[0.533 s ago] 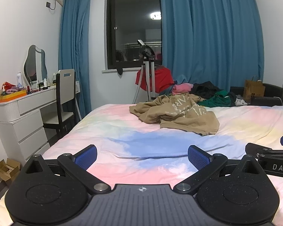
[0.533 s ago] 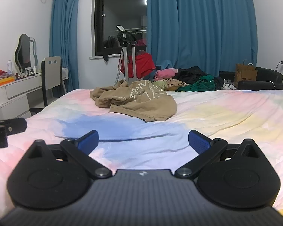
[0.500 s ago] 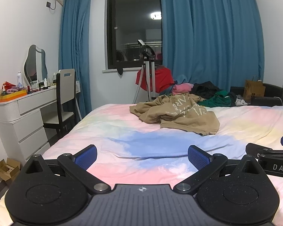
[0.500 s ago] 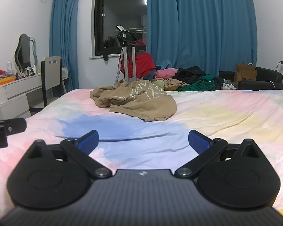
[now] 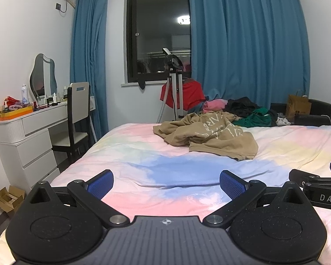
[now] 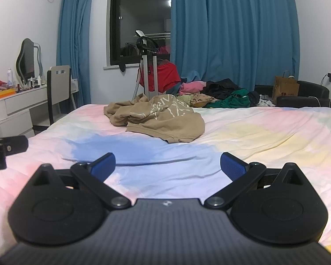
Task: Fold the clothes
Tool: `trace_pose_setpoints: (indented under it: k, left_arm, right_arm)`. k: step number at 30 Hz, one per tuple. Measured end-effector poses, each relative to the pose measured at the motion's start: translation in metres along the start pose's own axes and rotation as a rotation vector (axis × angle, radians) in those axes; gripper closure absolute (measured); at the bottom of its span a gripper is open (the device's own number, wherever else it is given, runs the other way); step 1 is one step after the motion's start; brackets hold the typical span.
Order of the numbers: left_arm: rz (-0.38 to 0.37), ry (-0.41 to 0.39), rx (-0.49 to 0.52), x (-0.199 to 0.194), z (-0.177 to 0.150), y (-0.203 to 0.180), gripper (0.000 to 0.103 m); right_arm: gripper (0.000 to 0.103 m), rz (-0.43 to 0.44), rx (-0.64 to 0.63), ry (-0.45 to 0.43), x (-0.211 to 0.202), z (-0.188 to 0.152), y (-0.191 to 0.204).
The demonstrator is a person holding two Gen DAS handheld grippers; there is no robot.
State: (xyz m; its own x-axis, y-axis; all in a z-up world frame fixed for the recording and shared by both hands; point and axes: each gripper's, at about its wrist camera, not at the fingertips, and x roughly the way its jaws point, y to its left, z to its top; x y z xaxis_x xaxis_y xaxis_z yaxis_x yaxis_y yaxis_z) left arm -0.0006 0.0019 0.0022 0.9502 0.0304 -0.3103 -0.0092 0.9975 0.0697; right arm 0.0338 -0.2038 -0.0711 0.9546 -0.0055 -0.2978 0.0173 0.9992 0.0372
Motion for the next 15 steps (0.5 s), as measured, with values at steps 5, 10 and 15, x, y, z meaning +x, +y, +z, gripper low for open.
trace_pose_setpoints:
  k: [5,10,15]
  left_arm:
    - [0.004,0.001,0.002,0.001,0.0,-0.0015,0.0]
    - [0.006,0.002,0.006,0.0033,-0.0014,-0.0032,0.0]
    - [0.008,0.002,0.008,0.0028,-0.0019,-0.0027,0.0]
  right_arm:
    - [0.0,0.001,0.0,0.002,0.0014,-0.0003,0.0]
    - [0.0,0.0,0.006,0.002,0.0007,0.0001,-0.001]
    - [0.0,0.0,0.012,0.003,-0.0006,0.0003,-0.0018]
